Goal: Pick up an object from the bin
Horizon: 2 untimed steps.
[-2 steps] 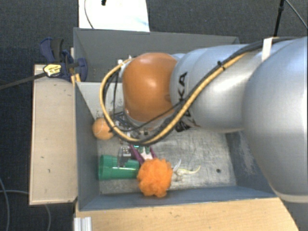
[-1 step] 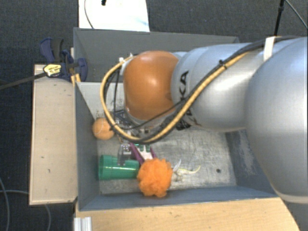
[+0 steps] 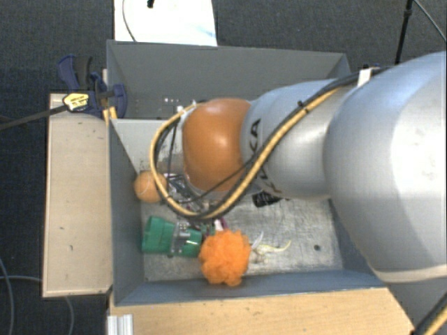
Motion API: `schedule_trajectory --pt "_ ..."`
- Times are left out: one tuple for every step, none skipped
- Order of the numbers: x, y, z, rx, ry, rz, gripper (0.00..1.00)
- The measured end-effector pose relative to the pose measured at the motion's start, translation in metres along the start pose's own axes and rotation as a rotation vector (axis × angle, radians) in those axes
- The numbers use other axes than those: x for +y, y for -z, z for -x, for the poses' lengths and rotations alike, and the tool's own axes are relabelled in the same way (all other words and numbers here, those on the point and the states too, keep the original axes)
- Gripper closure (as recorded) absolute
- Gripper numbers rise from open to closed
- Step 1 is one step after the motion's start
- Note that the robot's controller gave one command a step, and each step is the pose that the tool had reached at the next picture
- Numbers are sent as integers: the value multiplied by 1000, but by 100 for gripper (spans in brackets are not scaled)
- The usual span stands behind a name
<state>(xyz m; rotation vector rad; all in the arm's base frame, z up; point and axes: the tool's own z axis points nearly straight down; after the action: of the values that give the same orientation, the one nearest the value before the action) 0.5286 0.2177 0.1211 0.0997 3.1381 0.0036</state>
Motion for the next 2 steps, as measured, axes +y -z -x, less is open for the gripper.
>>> schedule_trajectory --pt "-3 -31 5 5 -28 -3 0" --pt "-30 -38 -42 2 -187 -3 100"
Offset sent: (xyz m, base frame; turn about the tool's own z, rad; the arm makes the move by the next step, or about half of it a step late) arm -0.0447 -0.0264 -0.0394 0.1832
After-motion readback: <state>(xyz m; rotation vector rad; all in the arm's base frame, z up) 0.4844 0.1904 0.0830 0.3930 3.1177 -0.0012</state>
